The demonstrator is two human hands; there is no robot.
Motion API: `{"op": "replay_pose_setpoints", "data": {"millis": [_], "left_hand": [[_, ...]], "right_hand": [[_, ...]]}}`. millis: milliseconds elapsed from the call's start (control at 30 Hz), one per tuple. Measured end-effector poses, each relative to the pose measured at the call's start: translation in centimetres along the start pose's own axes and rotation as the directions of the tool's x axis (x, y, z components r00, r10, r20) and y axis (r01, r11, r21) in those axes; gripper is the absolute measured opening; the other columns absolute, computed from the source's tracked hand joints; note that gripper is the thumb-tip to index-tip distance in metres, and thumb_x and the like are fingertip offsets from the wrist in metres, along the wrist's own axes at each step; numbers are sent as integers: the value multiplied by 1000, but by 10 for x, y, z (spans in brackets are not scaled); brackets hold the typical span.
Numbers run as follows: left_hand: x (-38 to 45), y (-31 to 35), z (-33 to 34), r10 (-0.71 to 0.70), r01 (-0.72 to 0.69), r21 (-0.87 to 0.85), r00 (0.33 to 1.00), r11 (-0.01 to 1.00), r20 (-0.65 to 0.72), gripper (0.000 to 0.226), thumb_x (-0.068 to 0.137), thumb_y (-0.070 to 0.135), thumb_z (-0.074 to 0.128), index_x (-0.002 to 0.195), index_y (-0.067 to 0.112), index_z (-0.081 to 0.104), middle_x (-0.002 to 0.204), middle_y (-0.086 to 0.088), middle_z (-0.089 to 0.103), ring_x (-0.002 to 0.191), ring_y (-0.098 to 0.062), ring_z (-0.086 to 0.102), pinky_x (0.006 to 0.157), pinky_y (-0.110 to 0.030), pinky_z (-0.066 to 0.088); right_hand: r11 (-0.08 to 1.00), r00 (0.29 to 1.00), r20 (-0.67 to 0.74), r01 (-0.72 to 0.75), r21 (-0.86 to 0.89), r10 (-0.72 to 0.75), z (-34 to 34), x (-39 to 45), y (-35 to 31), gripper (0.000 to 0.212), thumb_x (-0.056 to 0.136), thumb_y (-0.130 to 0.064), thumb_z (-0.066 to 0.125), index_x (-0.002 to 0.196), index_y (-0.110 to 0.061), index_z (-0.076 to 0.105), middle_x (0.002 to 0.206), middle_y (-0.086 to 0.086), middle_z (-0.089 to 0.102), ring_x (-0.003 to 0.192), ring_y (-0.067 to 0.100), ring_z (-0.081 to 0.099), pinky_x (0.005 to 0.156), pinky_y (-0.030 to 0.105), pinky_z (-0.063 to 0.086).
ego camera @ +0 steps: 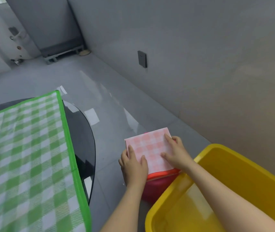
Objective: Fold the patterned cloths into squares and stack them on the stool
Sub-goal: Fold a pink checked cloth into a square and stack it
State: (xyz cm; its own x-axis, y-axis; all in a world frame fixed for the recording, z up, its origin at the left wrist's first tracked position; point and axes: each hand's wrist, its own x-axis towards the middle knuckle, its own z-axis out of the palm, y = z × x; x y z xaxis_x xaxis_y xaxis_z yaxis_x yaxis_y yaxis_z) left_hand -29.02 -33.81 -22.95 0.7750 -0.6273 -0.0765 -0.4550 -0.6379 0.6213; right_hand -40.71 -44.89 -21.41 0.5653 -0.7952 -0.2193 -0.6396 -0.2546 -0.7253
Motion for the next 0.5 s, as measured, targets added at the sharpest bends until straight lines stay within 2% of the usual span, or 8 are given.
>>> {"op": "replay_pose_setpoints", "data": {"millis": [100,200,300,433,500], "left_hand": [[1,-4,2,-35,33,-106,999,994,-16,65,93,31,53,149,15,25,145,-5,29,135,-20,20,108,-35,32],[5,-6,0,-39,39,-133,999,990,6,63,94,28,54,149,15,26,146,-4,29,135,-19,18,108,-32,31],[10,-10,-3,-23,27,-138,999,990,32,62,95,27,53,149,14,26,149,-1,28,137,-18,16,109,-31,29],[11,-11,-4,11,-9,-38,998,999,70,67,95,35,51,151,15,20,155,2,19,138,-19,12,110,-33,28],[7,-12,0,19,-27,101,997,995,80,73,93,47,47,151,18,14,156,1,13,138,-20,11,111,-35,25]], "right_hand": [[997,1000,1,5,-73,-5,2,2,1,75,89,-31,58,149,-23,14,148,0,17,134,20,30,108,34,34],[991,1000,22,-11,-136,14,7,2,3,77,90,-35,56,150,-23,10,153,3,12,140,25,16,113,37,23],[980,999,28,-21,-196,27,13,1,5,77,91,-39,52,150,-24,6,155,3,9,141,28,10,115,39,18],[971,999,29,-30,-236,38,15,2,6,76,92,-43,49,150,-26,3,156,2,7,140,27,9,113,42,21],[959,999,12,-28,-283,32,17,1,7,75,92,-46,47,149,-26,3,155,3,10,138,27,12,112,41,23]]}}
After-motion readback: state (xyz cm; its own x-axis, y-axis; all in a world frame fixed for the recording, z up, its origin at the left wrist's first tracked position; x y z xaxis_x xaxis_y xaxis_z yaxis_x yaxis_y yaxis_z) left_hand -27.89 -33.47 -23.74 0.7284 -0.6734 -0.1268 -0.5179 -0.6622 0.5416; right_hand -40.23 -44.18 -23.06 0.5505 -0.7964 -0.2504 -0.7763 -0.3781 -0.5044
